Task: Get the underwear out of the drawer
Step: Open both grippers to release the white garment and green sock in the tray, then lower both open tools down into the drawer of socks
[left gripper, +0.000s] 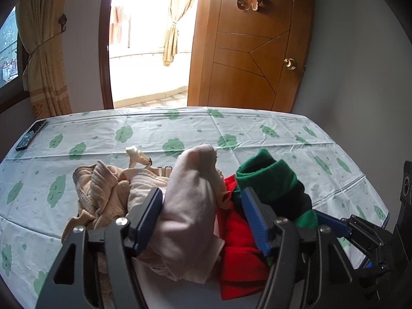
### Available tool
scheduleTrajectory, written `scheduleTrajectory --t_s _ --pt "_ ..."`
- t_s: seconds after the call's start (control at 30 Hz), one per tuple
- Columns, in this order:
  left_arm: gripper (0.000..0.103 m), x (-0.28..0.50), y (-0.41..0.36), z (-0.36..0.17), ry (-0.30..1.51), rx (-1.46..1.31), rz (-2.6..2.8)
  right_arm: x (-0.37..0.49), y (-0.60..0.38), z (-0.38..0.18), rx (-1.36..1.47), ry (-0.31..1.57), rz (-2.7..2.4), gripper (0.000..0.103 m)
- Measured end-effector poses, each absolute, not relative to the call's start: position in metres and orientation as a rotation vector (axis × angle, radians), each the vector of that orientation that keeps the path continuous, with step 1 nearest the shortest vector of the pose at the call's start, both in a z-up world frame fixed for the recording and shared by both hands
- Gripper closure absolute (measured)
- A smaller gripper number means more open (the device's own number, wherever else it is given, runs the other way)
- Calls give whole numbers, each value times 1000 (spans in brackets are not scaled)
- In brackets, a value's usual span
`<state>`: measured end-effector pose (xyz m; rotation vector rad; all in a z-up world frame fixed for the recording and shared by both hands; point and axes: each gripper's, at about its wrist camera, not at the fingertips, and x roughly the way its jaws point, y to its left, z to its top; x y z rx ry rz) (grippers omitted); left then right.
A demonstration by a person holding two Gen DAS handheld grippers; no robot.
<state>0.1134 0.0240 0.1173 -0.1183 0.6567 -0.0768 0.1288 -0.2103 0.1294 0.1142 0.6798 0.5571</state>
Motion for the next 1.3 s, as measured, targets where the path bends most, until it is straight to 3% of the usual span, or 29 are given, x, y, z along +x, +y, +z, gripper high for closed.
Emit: scheduleTrajectory --t_s 0.63,1.3 --pt "33 56 49 105 648 -194 -147 56 -225 136 148 623 655 31" --pt "30 -50 57 81 606 -94 -239 -41 -249 92 -51 651 691 27"
